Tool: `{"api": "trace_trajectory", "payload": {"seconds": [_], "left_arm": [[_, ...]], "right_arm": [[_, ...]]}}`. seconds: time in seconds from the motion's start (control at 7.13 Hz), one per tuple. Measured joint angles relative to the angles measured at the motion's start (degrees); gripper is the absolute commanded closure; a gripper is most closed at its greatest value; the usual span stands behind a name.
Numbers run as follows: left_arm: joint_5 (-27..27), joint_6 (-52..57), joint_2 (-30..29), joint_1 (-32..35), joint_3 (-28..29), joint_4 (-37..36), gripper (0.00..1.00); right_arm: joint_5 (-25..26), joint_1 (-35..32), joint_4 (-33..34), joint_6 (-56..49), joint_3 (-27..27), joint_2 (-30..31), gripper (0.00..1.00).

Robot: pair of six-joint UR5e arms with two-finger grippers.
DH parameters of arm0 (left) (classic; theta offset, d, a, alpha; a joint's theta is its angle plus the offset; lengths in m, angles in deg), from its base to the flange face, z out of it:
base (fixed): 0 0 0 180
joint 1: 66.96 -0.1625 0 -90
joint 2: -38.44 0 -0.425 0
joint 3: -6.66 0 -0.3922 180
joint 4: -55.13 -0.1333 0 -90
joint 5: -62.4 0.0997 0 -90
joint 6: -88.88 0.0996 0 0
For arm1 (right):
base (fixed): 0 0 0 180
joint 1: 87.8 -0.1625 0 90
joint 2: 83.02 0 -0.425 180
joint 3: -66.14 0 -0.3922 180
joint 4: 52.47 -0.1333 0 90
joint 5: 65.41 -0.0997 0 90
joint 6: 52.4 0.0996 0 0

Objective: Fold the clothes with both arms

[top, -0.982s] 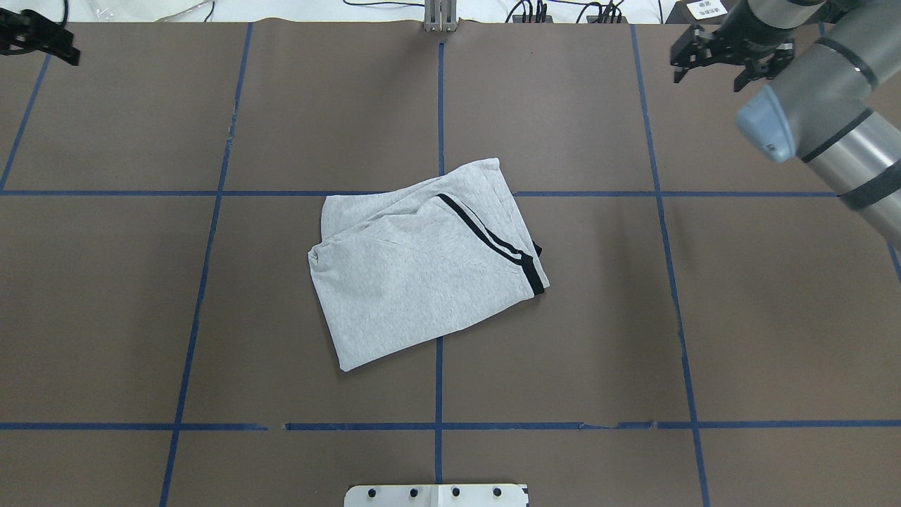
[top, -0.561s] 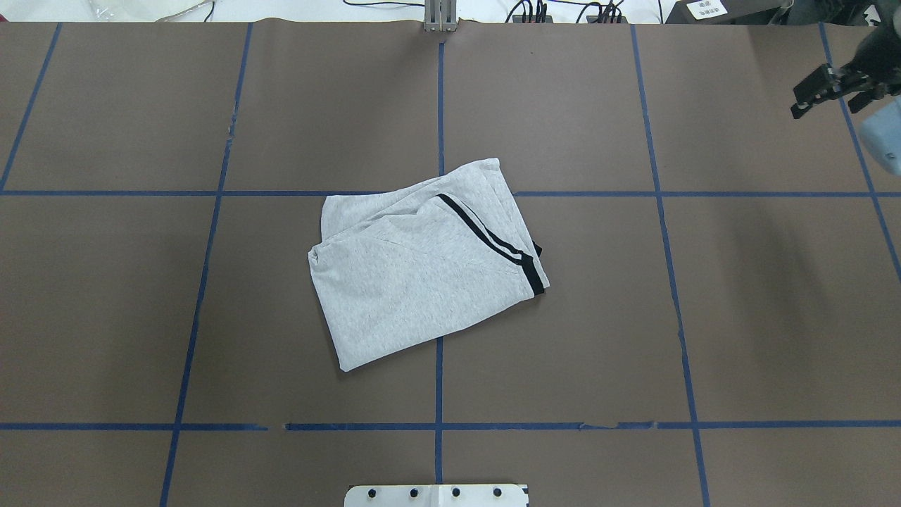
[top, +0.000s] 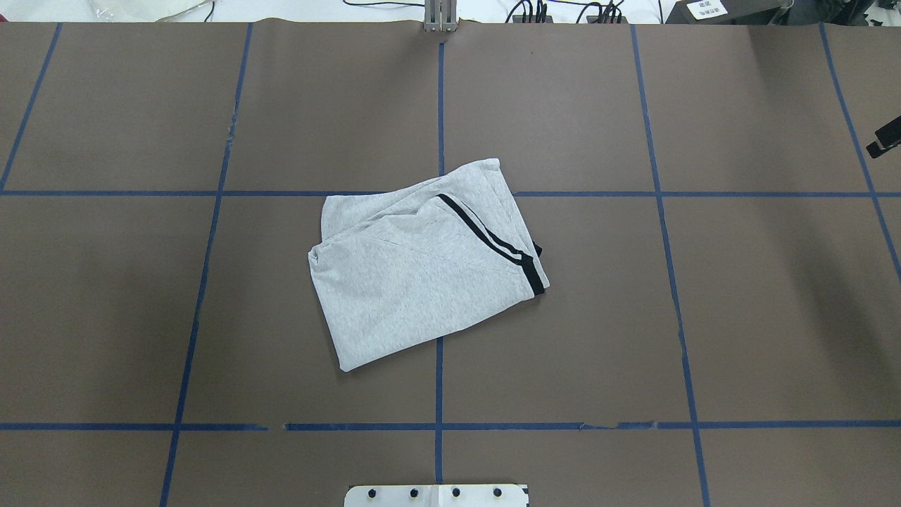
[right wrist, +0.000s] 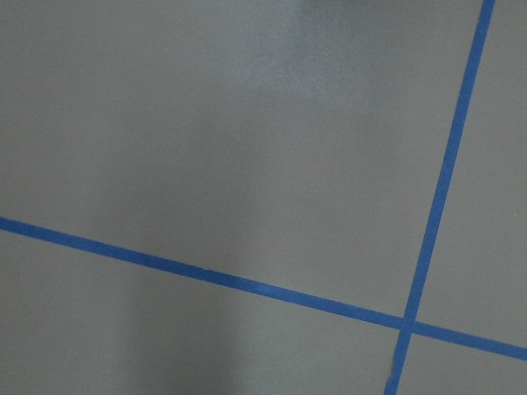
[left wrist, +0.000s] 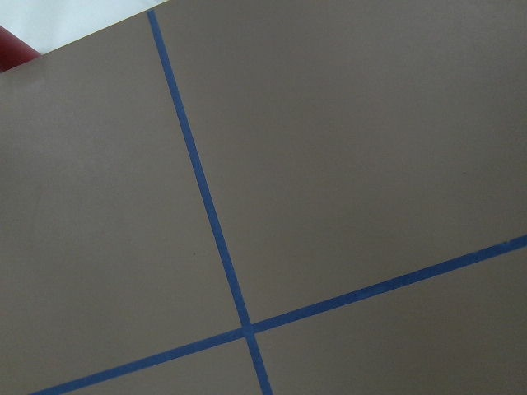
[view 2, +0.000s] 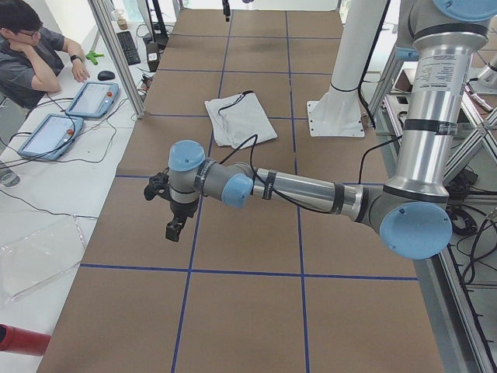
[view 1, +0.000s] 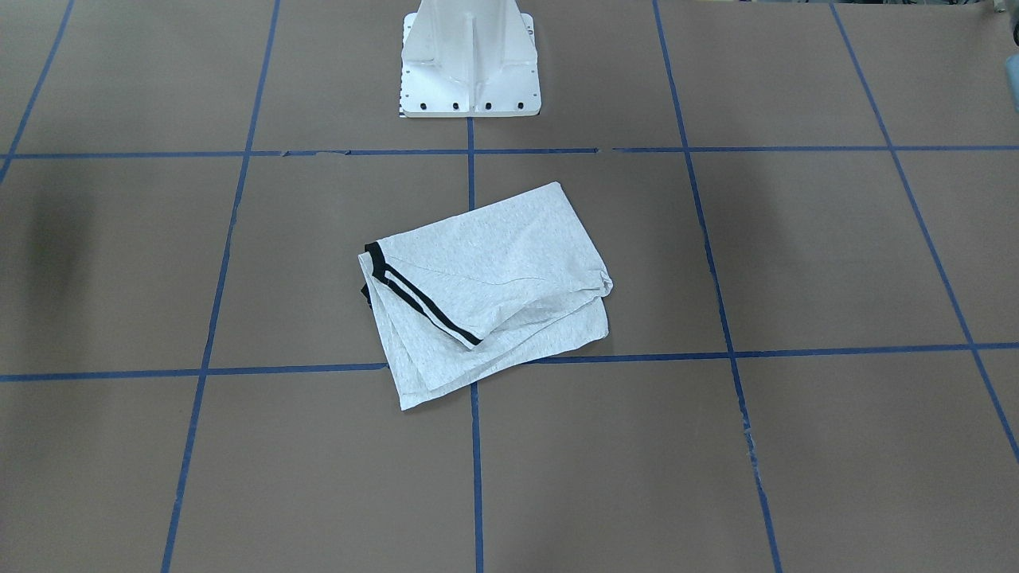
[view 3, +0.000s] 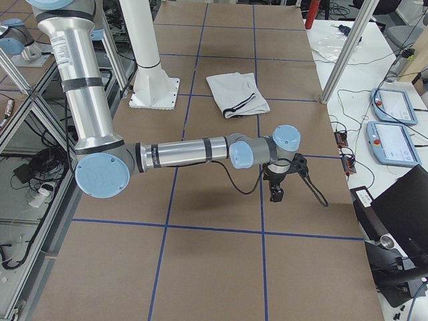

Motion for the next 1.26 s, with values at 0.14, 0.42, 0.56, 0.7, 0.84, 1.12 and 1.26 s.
{"api": "trace_trajectory", "payload": {"seconds": [0.14, 0.42, 0.56, 0.7, 0.84, 1.12, 1.26], "left_arm": [[-0.12, -0.14, 0.3, 0.39, 1.71, 0.45, 0.0], [-0.76, 0.0, 0.71, 1.57, 1.95, -6.62, 0.0], [-1.44, 1.56, 0.95, 2.45, 1.82, -9.14, 0.0], [-1.95, 4.78, 1.49, 3.33, 1.82, -10.5, 0.0], [-2.38, 7.47, 2.21, 4.02, 1.8, -11.27, 0.0], [-3.32, 9.01, 3.54, 4.44, 1.76, -11.28, 0.0], [-3.51, 9.15, 3.86, 4.47, 1.69, -11.2, 0.0]], "right_arm": [[-0.27, -0.28, -0.01, 0.05, 1.0, 1.41, 0.0], [-2.72, -2.36, 1.24, 0.36, 1.13, 3.77, 0.0], [-4.36, -4.2, 2.8, 0.14, 1.1, 4.33, 0.0], [-5.38, -5.96, 4.54, -0.27, 1.24, 4.76, 0.0], [-6.42, -7.63, 5.65, -0.54, 1.54, 5.67, 0.0], [-7.84, -11.18, 6.23, -1.36, 2.05, 7.96, 0.0], [-7.69, -12.7, 6.32, -3.0, 2.26, 9.16, 0.0]]}}
